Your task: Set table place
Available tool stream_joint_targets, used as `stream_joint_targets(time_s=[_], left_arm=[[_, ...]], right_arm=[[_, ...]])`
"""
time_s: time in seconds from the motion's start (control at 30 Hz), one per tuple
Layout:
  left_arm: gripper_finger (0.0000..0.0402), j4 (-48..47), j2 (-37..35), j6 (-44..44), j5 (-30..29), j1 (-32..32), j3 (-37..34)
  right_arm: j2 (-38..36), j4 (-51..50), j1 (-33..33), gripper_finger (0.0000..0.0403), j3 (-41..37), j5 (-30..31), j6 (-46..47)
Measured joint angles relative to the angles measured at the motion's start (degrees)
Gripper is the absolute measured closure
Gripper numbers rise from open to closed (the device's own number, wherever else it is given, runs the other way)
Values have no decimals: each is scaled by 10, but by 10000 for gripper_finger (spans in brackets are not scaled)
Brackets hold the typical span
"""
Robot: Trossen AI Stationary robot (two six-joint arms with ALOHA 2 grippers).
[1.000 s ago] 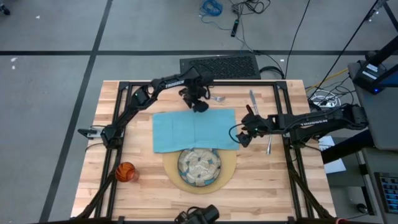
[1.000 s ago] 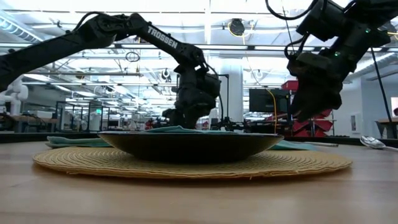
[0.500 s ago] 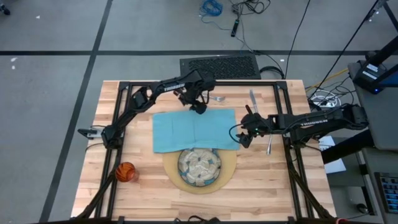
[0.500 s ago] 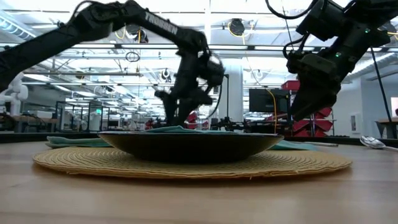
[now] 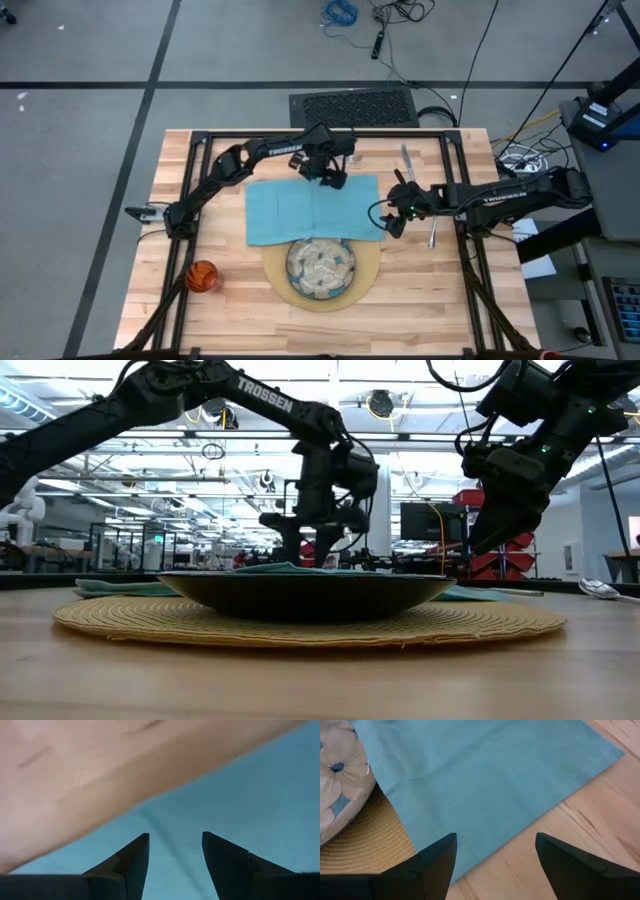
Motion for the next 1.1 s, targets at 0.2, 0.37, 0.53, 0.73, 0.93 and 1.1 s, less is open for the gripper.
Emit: stream_joint_targets(time_s=[0.2, 0.37, 0.53, 0.73, 0.93, 1.1], left_arm=[[233, -5, 4, -6, -26, 7, 0], [233, -7, 4, -20, -16, 19, 0], [233, 14, 11, -27, 36, 20, -39], [233, 55, 5, -9, 51, 14, -92], [233, 66, 7, 31, 44, 12, -88], [233, 81, 7, 82, 34, 7, -87]], right_arm=[[0, 0, 0, 140, 0, 0, -8], [0, 0, 0, 140, 0, 0, -11], [0, -1, 0, 140, 0, 0, -11], [0, -7, 0, 140, 0, 0, -17], [0, -4, 0, 140, 0, 0, -17], [0, 1, 0, 140, 0, 0, -17]])
